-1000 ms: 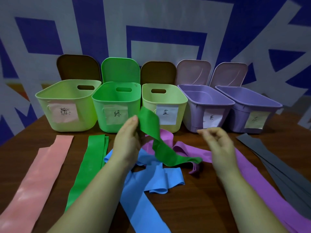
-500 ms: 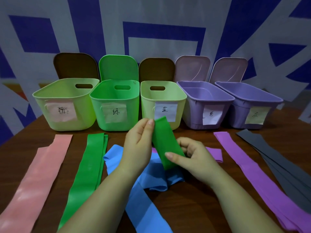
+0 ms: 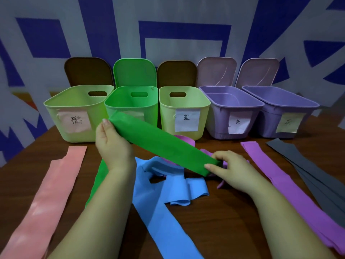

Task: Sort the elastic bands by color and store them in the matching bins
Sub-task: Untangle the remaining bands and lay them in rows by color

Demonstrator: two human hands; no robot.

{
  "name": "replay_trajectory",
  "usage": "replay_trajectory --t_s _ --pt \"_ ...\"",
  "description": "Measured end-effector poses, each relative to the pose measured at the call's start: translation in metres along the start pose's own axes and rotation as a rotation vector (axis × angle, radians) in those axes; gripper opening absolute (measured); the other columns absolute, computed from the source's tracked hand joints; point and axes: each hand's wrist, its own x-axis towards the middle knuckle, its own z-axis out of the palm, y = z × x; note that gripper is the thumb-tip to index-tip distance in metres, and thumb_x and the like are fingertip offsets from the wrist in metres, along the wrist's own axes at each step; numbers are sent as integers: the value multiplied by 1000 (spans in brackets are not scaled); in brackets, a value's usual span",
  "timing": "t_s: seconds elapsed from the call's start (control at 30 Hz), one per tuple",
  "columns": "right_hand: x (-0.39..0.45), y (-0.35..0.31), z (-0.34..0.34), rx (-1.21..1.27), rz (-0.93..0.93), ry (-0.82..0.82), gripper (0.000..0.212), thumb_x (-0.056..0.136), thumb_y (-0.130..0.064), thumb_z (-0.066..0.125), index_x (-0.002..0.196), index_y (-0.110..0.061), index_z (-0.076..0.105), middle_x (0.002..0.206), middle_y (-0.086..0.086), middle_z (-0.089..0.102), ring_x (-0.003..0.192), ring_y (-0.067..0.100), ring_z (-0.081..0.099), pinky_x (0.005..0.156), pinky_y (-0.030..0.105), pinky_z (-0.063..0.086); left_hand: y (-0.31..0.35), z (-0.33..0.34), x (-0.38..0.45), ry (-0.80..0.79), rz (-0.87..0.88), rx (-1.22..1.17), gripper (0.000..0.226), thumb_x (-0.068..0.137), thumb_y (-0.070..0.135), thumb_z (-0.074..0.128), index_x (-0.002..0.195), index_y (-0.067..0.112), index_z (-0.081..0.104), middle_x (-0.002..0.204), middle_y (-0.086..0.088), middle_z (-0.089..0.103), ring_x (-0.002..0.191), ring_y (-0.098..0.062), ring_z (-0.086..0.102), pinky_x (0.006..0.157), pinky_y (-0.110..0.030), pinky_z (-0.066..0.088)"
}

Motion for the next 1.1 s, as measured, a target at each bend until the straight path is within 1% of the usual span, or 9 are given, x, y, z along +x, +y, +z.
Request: replay_trajectory --t_s 0.13,0.27,0.43,0.53,0.67,0.77,0.87,0.93,1.1 --pt "5 7 -1 208 12 69 5 86 -17 67 84 -19 63 88 0 68 85 17 64 77 33 51 -2 -3 5 55 -64 -20 33 103 27 34 76 23 53 76 7 55 70 -6 51 74 -29 44" --pt "7 7 -10 692 62 258 13 80 -4 68 85 -15 64 79 2 72 72 13 67 65 21 55 -2 -3 8 90 -101 -11 32 103 27 34 78 25 54 81 8 57 76 -6 54 83 -34 47" --pt "9 10 -17 932 65 172 33 84 10 54 105 -15 57 72 2 71 67 11 69 60 19 56 -3 -2 7 86 -173 -16 26 102 32 35 99 22 59 104 4 63 104 -16 60 101 -40 46" --pt "11 13 -20 998 116 203 37 85 14 51 106 -16 54 70 1 69 63 11 69 55 19 55 4 3 4 62 -168 -50 27 103 28 34 95 21 59 96 6 63 96 -13 61 93 -34 49" --pt "14 23 -11 784 164 346 45 81 12 61 114 -16 51 79 4 63 69 15 64 59 17 54 18 18 -15 -85 -83 -32 31 103 24 35 80 26 56 71 16 63 66 4 60 75 -32 53" --pt "18 32 -3 556 197 383 47 79 7 68 117 -16 51 81 2 57 76 19 57 65 26 49 24 22 -19 -262 99 63 31 101 29 36 76 23 54 71 6 57 68 -9 55 64 -34 47" --pt "21 34 1 421 192 428 38 81 1 68 113 -15 54 80 3 57 73 19 56 62 29 46 29 26 -16 -413 201 202 35 94 37 37 78 12 55 76 -16 56 72 -31 52 67 -47 48" --pt "23 31 0 343 195 470 31 83 -2 68 108 -14 56 78 3 56 70 18 54 59 28 44 33 29 -17 -464 94 238 38 97 34 38 81 6 57 82 -23 59 77 -36 56 76 -51 50" --pt "28 25 -13 151 215 478 25 83 -2 67 108 -6 63 72 0 53 75 20 52 67 26 36 54 29 -16 -464 -194 237 33 102 21 37 77 16 58 79 -2 61 76 -15 59 76 -35 53"
